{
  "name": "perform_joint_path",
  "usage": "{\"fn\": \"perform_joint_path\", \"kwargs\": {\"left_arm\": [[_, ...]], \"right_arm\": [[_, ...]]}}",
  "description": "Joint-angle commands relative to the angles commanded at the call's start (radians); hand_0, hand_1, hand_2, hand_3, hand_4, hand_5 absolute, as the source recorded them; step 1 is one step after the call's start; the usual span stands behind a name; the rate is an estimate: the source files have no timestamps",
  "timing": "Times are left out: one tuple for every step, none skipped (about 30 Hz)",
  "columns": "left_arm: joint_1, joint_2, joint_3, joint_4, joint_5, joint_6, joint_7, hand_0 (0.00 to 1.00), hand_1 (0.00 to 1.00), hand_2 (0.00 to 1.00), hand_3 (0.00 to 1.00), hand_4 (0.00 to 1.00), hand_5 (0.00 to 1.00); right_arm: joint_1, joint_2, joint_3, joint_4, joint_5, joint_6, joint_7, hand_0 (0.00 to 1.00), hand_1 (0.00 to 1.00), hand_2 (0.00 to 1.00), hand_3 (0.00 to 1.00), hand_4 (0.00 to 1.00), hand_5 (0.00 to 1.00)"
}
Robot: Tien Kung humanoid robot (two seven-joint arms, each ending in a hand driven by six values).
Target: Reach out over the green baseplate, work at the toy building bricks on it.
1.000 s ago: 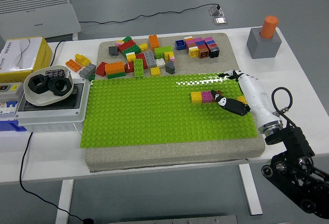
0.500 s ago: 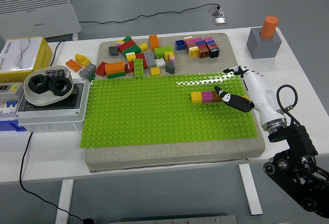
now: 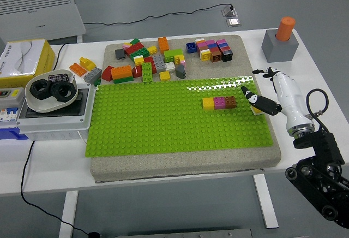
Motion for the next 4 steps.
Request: {"fn": "perform_joint_path", "kwargs": {"left_arm": [[0.000,0.000,0.005,0.000,-0.005,-0.002,0.001,0.720,0.517,0.459,0.565,0.558,0.209],[0.001,0.001,0.014,0.000,-0.012,-0.006,0.002,0.720,0.517,0.459,0.565,0.558,0.209],[0.001,0.002,0.025,0.000,-0.019,-0.011,0.004,0.720,0.517,0.459,0.565,0.558,0.209],[0.001,0.003,0.037,0.000,-0.030,-0.014,0.006,0.720,0.517,0.459,0.565,0.558,0.209]], "right_arm": [[0.000,0.000,0.001,0.001,-0.003,0.001,-0.002,0.685,0.735,0.778,0.683,0.777,0.479],[0.001,0.000,0.004,0.003,-0.010,0.002,-0.005,0.685,0.735,0.778,0.683,0.777,0.479],[0.003,0.000,0.007,0.006,-0.020,0.005,-0.010,0.685,0.735,0.778,0.683,0.777,0.479],[0.004,0.001,0.012,0.009,-0.030,0.007,-0.014,0.685,0.735,0.778,0.683,0.777,0.479]]}}
